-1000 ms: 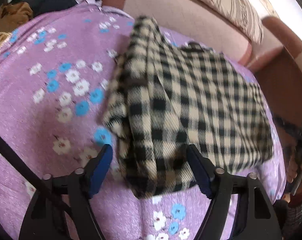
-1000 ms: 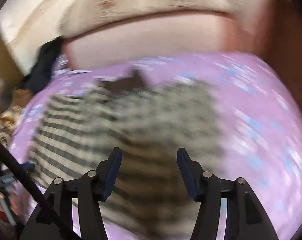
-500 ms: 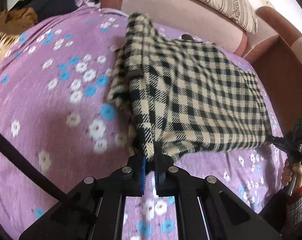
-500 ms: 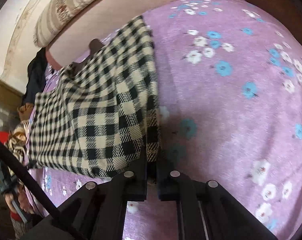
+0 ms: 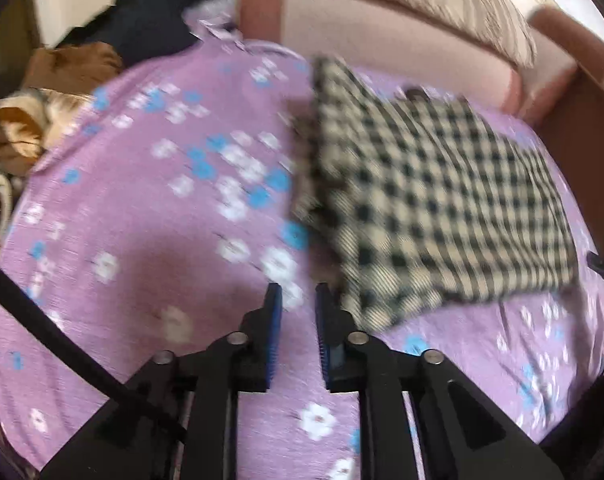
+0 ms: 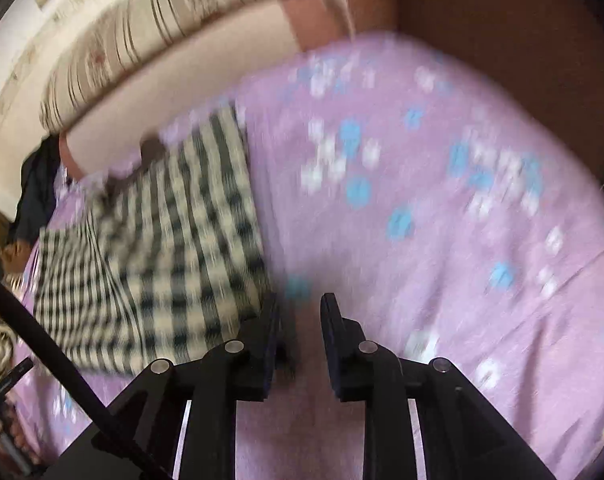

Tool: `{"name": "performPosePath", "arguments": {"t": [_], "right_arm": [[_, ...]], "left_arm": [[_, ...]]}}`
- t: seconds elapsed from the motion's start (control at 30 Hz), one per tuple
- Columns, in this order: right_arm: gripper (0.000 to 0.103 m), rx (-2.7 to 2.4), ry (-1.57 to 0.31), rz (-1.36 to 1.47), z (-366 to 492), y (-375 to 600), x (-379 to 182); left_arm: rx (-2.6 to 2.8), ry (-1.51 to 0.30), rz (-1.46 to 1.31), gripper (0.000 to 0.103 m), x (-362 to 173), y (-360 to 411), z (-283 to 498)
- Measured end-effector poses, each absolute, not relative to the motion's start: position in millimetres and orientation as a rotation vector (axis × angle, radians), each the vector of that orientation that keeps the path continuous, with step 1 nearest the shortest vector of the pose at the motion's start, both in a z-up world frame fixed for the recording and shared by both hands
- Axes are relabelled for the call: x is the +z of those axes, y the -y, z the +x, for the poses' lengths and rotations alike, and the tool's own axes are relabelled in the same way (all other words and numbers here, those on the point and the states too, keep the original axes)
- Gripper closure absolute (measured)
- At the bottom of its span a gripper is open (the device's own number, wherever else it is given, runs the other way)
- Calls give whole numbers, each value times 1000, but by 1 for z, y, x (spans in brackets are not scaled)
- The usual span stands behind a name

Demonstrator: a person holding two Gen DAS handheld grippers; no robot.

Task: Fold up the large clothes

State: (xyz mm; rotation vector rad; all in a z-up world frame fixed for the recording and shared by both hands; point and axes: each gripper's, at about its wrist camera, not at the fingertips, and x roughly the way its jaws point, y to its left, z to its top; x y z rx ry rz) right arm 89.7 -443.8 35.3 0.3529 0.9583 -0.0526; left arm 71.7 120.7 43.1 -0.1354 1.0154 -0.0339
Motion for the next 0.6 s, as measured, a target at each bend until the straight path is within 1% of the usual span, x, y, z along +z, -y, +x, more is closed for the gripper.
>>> {"name": "performPosePath", "arguments": {"t": [0.07,0.13,0.27,0.33,0.47,0.53,0.6], "right_arm": [[80,-23,-879,329,98,430,52],[80,52,-854,317,111,410,59],[80,231,-872,288,164,344,60],[80,306,-902,302,188,311,51],[80,408,-980,367,233,270,26],[80,396,-1037,342,261,256,6],[81,351,-1057,306,279,257,-6]], "left_arm": [[-26,-969,-221,79,52,-135,75],[-37,-916,-296,69,59,-138,80],[-125,-869,-253,65,64,-99,103],[-169,-866,-213,60,57,-77,115],[-133,-966,-135,60,23,-57,138],[-108,-1012,-101,66,9,-57,145],[-95,-1035,-87,71,1,-58,147]]}}
